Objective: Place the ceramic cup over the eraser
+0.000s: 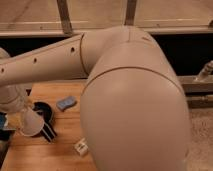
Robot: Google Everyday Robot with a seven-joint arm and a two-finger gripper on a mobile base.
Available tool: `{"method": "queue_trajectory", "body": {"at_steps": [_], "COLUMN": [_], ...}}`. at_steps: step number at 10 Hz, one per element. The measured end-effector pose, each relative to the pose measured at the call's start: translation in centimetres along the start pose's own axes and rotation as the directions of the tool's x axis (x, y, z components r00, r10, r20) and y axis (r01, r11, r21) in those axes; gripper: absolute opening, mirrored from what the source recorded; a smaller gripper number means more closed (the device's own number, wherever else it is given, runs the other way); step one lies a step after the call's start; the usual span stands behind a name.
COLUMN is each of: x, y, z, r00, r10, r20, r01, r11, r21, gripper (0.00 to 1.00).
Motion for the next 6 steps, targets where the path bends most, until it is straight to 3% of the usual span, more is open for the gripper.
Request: {"method": "queue_trajectory", "body": {"at_steps": [6], "x": [1.3], "y": [-3.0], "z": [2.4], "r00": [0.999], "r10": [0.050], "r20": [-0.001], "r01": [-0.050], "r11": [0.999], "r21": [-0.009], "gripper": [0.12]}}
